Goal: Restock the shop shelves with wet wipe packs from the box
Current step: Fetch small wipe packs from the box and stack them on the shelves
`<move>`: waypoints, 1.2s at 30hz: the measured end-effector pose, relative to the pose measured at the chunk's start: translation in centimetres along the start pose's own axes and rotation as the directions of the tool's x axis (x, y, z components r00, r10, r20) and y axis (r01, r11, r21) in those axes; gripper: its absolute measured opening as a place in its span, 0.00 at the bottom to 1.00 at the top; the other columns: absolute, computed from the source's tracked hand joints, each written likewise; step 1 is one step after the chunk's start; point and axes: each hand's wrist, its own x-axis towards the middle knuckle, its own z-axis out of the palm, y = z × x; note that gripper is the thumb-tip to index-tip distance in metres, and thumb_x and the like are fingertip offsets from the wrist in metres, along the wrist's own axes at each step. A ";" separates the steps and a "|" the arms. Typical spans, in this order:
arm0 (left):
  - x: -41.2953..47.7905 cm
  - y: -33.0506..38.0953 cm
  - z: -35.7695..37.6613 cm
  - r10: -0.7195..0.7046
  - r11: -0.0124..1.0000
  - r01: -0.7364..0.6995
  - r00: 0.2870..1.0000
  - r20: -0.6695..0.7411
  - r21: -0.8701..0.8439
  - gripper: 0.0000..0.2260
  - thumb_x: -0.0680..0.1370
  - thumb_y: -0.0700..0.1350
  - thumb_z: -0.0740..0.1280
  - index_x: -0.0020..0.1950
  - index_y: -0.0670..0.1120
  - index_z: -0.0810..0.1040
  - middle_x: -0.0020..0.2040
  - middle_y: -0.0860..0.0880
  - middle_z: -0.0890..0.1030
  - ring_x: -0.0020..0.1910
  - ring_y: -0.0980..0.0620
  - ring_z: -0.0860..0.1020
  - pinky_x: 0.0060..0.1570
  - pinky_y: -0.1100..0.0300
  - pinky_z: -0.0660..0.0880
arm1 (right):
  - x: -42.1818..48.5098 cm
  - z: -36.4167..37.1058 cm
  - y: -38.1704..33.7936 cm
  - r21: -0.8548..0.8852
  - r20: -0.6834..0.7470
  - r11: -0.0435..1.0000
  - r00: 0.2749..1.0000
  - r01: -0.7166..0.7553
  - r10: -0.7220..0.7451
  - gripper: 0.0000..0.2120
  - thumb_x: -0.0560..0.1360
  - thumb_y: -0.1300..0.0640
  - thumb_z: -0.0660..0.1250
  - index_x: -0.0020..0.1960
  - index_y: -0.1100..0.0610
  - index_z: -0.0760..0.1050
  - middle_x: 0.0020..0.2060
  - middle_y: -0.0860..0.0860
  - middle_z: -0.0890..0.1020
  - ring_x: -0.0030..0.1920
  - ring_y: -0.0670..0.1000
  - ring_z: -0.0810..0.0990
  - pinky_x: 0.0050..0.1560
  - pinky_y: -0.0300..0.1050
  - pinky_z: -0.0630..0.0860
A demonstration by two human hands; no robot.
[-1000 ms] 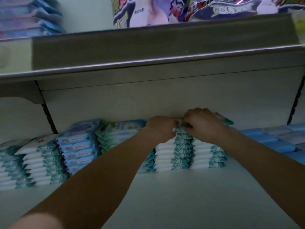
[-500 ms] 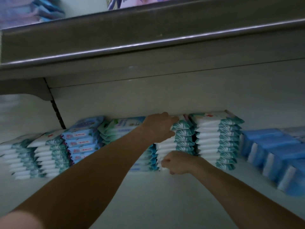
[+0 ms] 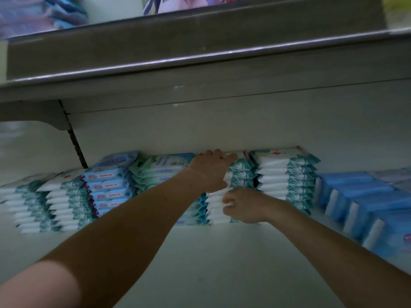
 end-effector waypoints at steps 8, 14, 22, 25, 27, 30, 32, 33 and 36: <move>2.3 4.5 -2.3 0.088 0.994 -0.097 0.978 -0.188 -0.042 0.34 0.77 0.57 0.65 0.78 0.47 0.55 0.71 0.43 0.67 0.67 0.43 0.67 0.68 0.50 0.61 | -6.5 -8.1 6.5 -0.023 -0.595 0.999 0.803 -0.039 0.018 0.10 0.76 0.56 0.67 0.55 0.51 0.82 0.50 0.49 0.80 0.52 0.52 0.77 0.57 0.47 0.73; 4.9 7.9 -2.6 0.164 0.979 -0.185 0.964 -0.211 -0.085 0.24 0.80 0.52 0.63 0.76 0.55 0.63 0.65 0.45 0.72 0.61 0.44 0.73 0.57 0.56 0.66 | -4.2 -8.4 10.7 -0.068 -0.554 0.990 0.830 -0.124 0.065 0.14 0.76 0.55 0.67 0.62 0.52 0.78 0.57 0.56 0.77 0.57 0.56 0.75 0.50 0.43 0.71; 6.1 8.1 -3.6 0.169 0.978 -0.178 0.981 -0.093 -0.104 0.29 0.79 0.49 0.64 0.78 0.50 0.57 0.66 0.44 0.69 0.61 0.43 0.72 0.48 0.58 0.64 | -6.9 -6.0 11.4 -0.020 -0.659 0.998 0.749 0.064 -0.061 0.10 0.76 0.60 0.67 0.55 0.55 0.82 0.47 0.52 0.80 0.49 0.53 0.78 0.51 0.48 0.76; 6.1 8.7 -3.4 0.197 0.972 -0.202 0.979 -0.052 -0.120 0.35 0.80 0.52 0.64 0.80 0.54 0.46 0.75 0.42 0.59 0.70 0.42 0.63 0.62 0.54 0.63 | -6.9 -3.4 10.2 0.242 -0.053 0.970 0.998 -0.027 0.041 0.13 0.79 0.52 0.64 0.62 0.51 0.77 0.50 0.46 0.80 0.50 0.46 0.80 0.57 0.40 0.76; 5.9 9.2 -2.8 0.216 0.969 -0.218 0.976 -0.035 -0.115 0.38 0.79 0.56 0.64 0.79 0.54 0.41 0.79 0.43 0.51 0.76 0.43 0.55 0.72 0.49 0.56 | -5.3 -2.0 10.0 0.324 0.167 0.939 0.984 -0.112 0.060 0.16 0.80 0.49 0.62 0.64 0.52 0.75 0.48 0.48 0.81 0.49 0.47 0.80 0.56 0.38 0.76; 6.0 9.3 -1.8 0.237 0.968 -0.242 0.968 -0.078 -0.066 0.37 0.80 0.54 0.63 0.79 0.54 0.41 0.79 0.43 0.52 0.76 0.44 0.55 0.73 0.49 0.56 | -2.6 -1.4 10.1 0.340 0.097 0.933 0.991 -0.122 0.094 0.15 0.81 0.48 0.60 0.61 0.54 0.77 0.48 0.51 0.83 0.48 0.48 0.81 0.54 0.39 0.76; 6.2 9.2 -1.8 0.233 0.970 -0.238 0.968 -0.099 -0.046 0.35 0.81 0.53 0.62 0.79 0.54 0.42 0.79 0.44 0.52 0.76 0.44 0.55 0.73 0.48 0.56 | -1.2 -1.2 10.5 0.396 0.043 0.910 0.992 -0.126 0.118 0.13 0.80 0.52 0.61 0.57 0.56 0.79 0.49 0.56 0.84 0.47 0.51 0.81 0.55 0.43 0.77; 6.3 9.1 -1.8 0.227 0.971 -0.232 0.969 -0.096 -0.048 0.35 0.81 0.53 0.62 0.79 0.54 0.42 0.79 0.44 0.52 0.76 0.43 0.55 0.73 0.48 0.56 | -1.1 -1.1 10.5 0.401 0.031 0.908 0.992 -0.123 0.121 0.12 0.80 0.52 0.61 0.55 0.56 0.80 0.49 0.56 0.84 0.46 0.50 0.81 0.54 0.44 0.77; 6.3 9.1 -2.1 0.227 0.970 -0.232 0.971 -0.076 -0.067 0.35 0.81 0.52 0.62 0.79 0.54 0.41 0.78 0.44 0.53 0.76 0.44 0.57 0.72 0.48 0.58 | -2.8 -0.3 11.2 0.330 -0.059 0.938 0.989 -0.106 0.133 0.12 0.79 0.51 0.61 0.50 0.57 0.80 0.45 0.51 0.83 0.47 0.51 0.81 0.52 0.43 0.76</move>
